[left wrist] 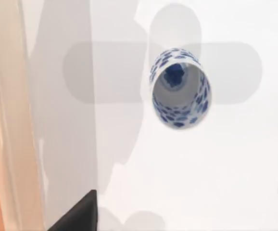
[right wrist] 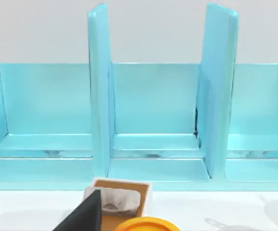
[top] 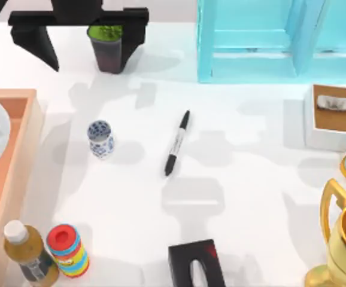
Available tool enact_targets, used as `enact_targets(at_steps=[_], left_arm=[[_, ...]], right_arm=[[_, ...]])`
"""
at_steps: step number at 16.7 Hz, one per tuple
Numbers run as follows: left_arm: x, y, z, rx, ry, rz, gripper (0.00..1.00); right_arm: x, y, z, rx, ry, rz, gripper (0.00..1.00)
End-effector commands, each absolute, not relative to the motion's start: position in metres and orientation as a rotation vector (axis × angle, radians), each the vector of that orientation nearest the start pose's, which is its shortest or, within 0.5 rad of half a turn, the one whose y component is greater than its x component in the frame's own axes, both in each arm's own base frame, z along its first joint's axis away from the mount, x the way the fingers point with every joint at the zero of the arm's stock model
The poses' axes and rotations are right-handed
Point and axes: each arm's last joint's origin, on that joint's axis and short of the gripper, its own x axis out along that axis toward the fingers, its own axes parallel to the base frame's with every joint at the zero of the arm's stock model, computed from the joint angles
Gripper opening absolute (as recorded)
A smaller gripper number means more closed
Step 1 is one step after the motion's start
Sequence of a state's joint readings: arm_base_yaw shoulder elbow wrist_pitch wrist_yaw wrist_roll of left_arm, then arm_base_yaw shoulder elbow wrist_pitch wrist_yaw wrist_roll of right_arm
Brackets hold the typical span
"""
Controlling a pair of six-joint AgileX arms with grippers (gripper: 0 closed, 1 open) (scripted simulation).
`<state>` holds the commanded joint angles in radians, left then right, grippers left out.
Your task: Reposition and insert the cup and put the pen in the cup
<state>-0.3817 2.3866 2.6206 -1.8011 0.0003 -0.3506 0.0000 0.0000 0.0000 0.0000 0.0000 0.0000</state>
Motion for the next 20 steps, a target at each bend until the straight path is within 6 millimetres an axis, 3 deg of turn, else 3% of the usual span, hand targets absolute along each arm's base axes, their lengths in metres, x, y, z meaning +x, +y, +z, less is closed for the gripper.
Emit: enact_targets(at_steps=[3,7,8,11,14,20], left_arm=[[0.406,-0.155,0.313,0.020,1.575,-0.010,1.00],[0.405,-0.154,0.315,0.020,1.576,-0.009,1.00],[0.427,-0.159,0.322,-0.055,1.333,-0.066,1.00],[0.427,-0.170,0.316,-0.033,1.336,-0.076,1.00],[0.428,-0.201,0.296,0.034,1.356,-0.093,1.00],[0.404,-0.275,0.214,0.248,1.450,-0.099,1.00]], right_arm=[[0.106,-0.001,0.160,0.000,0.000,0.000,1.00],[0.106,-0.001,0.160,0.000,0.000,0.000,1.00],[0.106,-0.001,0.160,0.000,0.000,0.000,1.00],[0.106,-0.001,0.160,0.000,0.000,0.000,1.00],[0.106,-0.001,0.160,0.000,0.000,0.000,1.00],[0.106,-0.001,0.160,0.000,0.000,0.000,1.00]])
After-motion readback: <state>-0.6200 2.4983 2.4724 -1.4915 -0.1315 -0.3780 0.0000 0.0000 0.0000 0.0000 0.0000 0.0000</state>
